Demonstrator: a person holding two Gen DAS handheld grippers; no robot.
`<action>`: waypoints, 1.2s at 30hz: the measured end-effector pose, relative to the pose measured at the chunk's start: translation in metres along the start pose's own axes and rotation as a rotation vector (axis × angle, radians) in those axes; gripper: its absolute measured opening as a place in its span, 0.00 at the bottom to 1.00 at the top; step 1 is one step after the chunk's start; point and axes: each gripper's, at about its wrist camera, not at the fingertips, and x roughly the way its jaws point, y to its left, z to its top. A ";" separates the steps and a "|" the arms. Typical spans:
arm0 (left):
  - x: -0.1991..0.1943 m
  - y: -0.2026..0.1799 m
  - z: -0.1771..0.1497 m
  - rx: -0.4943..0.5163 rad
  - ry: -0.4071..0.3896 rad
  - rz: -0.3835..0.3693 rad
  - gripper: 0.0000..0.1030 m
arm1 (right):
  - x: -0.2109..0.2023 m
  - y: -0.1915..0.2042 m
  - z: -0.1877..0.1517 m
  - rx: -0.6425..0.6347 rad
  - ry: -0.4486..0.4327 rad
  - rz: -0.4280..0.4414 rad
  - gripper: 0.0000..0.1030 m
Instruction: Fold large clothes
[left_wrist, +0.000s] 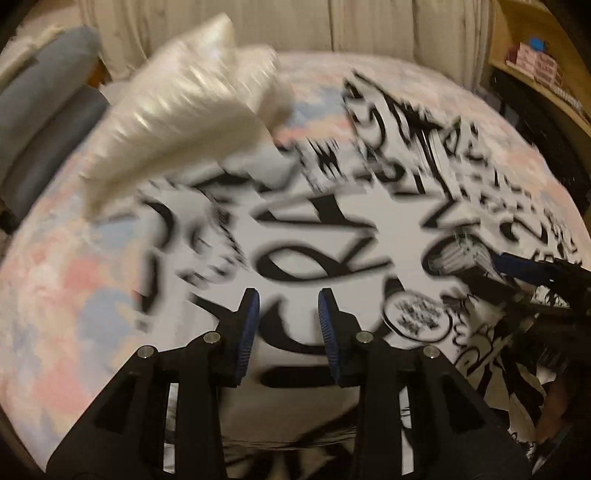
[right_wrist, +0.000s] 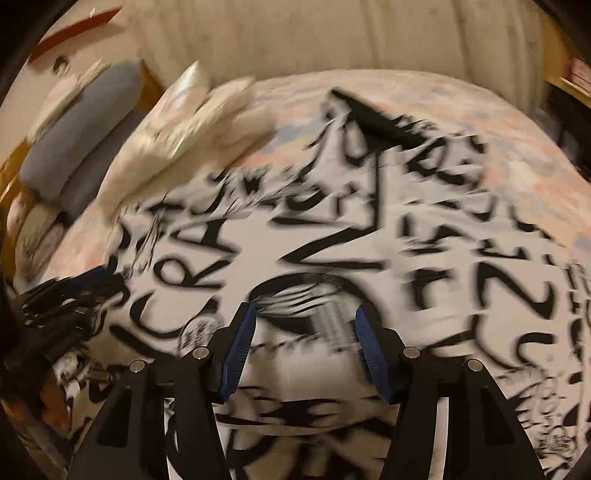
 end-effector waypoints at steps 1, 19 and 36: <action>0.012 -0.005 -0.006 0.005 0.035 0.016 0.29 | 0.007 0.005 -0.005 -0.019 0.024 -0.013 0.55; -0.006 0.057 -0.022 -0.120 0.051 0.008 0.29 | -0.041 -0.109 -0.049 0.219 0.019 -0.146 0.59; -0.186 0.080 -0.054 -0.079 -0.130 -0.032 0.65 | -0.227 -0.082 -0.104 0.182 -0.104 -0.115 0.69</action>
